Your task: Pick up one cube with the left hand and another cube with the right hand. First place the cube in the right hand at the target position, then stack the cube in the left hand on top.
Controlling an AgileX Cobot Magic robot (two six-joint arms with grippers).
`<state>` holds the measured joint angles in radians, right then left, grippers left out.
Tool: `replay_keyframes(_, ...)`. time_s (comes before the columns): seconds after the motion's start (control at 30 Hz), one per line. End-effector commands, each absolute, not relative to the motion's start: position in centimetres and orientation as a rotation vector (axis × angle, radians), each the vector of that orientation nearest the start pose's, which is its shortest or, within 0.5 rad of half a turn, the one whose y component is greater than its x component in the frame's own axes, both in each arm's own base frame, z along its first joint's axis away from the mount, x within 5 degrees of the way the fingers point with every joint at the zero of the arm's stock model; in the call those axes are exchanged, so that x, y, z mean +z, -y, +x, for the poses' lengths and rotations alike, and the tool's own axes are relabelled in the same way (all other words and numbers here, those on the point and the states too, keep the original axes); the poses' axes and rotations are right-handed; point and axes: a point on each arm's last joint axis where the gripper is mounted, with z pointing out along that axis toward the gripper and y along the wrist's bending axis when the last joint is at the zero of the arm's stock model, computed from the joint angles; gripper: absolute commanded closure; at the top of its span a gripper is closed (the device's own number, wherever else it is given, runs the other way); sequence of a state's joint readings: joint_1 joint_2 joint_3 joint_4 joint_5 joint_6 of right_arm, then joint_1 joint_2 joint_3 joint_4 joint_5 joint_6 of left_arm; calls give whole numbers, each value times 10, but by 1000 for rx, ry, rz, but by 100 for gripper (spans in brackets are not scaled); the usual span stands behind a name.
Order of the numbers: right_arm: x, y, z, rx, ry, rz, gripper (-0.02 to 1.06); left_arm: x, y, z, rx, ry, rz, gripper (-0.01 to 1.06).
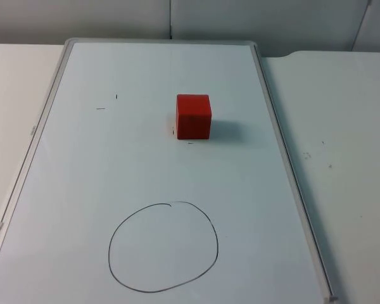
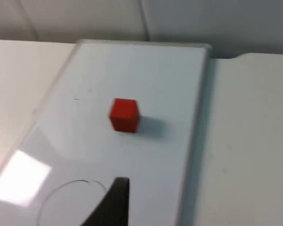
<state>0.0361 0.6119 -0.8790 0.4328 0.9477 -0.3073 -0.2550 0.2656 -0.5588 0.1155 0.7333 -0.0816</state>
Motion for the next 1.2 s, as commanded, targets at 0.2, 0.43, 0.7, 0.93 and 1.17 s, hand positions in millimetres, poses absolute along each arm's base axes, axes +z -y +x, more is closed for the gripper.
replay_keyframes(0.2, 399, -67, 235, 598, -2177, -454, 4, 317, 6, 47, -104, -1897, 205, 83)
replay_keyframes(0.43, 369, -147, 325, 425, -2331, -431, 4, 317, 5, 48, -88, -1895, 208, 83)
replay_keyframes(0.7, 307, -235, 370, 264, -2454, -348, 5, 317, 5, 48, -85, -1899, 209, 83)
replay_keyframes(0.93, 227, -276, 398, 185, -2605, -192, 7, 317, 5, 47, -85, -1903, 209, 83)
replay_keyframes(1.17, 171, -284, 407, 158, -2683, -126, 7, 316, 5, 47, -97, -1911, 206, 83)
